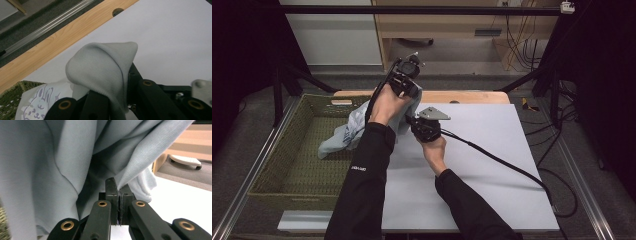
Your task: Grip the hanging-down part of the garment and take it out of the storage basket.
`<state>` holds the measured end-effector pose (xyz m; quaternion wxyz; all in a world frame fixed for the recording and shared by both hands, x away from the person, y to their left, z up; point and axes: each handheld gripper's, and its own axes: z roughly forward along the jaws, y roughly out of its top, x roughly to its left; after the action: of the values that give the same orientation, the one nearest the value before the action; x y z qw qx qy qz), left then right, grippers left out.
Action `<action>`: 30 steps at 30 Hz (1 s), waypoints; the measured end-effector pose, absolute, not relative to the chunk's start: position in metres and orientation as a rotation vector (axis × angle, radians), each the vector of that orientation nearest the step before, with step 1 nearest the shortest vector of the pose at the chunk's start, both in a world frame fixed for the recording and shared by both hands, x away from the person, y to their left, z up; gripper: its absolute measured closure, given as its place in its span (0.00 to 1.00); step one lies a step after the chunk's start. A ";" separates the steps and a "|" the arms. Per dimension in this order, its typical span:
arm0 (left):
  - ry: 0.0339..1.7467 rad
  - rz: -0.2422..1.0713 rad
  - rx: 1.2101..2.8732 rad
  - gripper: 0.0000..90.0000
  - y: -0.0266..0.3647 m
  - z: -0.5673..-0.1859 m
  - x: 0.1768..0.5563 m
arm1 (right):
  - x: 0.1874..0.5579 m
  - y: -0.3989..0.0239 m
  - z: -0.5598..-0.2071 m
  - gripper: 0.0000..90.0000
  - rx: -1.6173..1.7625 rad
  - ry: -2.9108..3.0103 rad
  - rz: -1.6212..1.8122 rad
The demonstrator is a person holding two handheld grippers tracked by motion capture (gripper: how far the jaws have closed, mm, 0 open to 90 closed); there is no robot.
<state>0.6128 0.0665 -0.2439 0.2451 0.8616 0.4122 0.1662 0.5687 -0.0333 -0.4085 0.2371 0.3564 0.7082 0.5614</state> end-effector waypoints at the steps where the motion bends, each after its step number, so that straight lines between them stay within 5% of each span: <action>1: 1.125 0.454 2.352 0.92 0.066 -0.244 0.613 | 0.568 -0.036 -0.408 1.00 0.964 1.932 1.551; 30: 1.128 0.461 2.352 0.92 0.059 -0.246 0.606 | 0.515 -0.131 -0.360 1.00 0.877 1.852 1.507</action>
<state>0.6065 0.0591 -0.2455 0.2438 0.8610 0.4131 0.1689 0.5147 -0.1307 -0.3600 0.2946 0.3296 0.6957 0.5662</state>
